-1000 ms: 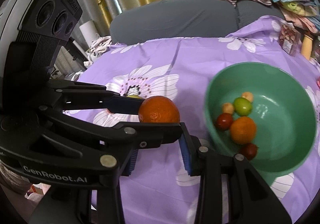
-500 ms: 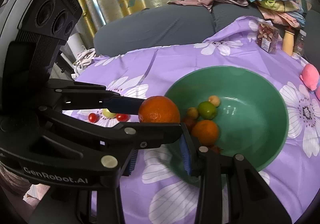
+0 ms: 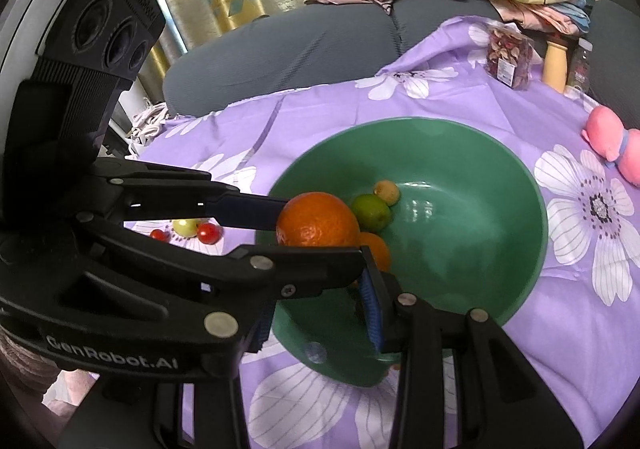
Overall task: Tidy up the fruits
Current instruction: 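Lower the orange into the green bowl and open the left gripper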
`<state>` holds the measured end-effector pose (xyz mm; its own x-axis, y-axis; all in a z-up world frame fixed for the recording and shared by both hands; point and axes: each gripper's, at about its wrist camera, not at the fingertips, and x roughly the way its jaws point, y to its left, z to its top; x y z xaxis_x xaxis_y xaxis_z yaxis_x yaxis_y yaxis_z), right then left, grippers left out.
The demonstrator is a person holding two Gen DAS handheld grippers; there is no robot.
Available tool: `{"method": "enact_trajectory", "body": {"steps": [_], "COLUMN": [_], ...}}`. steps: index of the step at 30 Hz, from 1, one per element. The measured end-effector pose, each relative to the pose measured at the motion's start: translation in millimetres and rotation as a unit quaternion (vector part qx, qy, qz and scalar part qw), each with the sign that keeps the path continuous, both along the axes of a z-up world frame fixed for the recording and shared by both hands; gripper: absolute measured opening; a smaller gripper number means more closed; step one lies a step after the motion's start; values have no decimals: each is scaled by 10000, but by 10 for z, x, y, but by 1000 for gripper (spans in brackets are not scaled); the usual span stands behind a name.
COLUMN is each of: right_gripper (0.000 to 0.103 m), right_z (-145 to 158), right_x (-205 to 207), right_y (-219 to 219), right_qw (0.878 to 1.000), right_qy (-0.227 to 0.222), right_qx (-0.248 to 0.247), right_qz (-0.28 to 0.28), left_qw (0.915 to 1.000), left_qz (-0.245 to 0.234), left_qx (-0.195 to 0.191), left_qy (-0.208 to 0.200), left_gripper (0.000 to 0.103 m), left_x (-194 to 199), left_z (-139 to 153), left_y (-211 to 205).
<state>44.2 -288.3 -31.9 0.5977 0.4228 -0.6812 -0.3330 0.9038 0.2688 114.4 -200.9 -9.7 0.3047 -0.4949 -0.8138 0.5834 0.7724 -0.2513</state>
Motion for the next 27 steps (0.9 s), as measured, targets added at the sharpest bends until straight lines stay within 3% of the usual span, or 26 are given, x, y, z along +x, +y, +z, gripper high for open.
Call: {"method": "enact_trajectory", "body": {"steps": [16, 20, 24, 27], "right_gripper": [40, 44, 49, 57], "right_z": [-86, -71, -42, -9], "right_x": [40, 7, -44, -99], "right_y": [-37, -38, -50, -50], "right_qw": [9999, 9999, 9999, 9999], "right_qy": [126, 116, 87, 61], "right_qx": [-41, -26, -17, 12], "right_qz": [-56, -73, -109, -121], "left_qw": [9998, 9997, 9991, 9977], "left_qz": [58, 198, 403, 662], "left_qx": [31, 56, 101, 145], "left_qy": [174, 144, 75, 2], "left_gripper": [45, 63, 66, 81], "left_x": [48, 34, -10, -83], "left_z": [-76, -56, -15, 19], "left_y": [-17, 50, 171, 342]}}
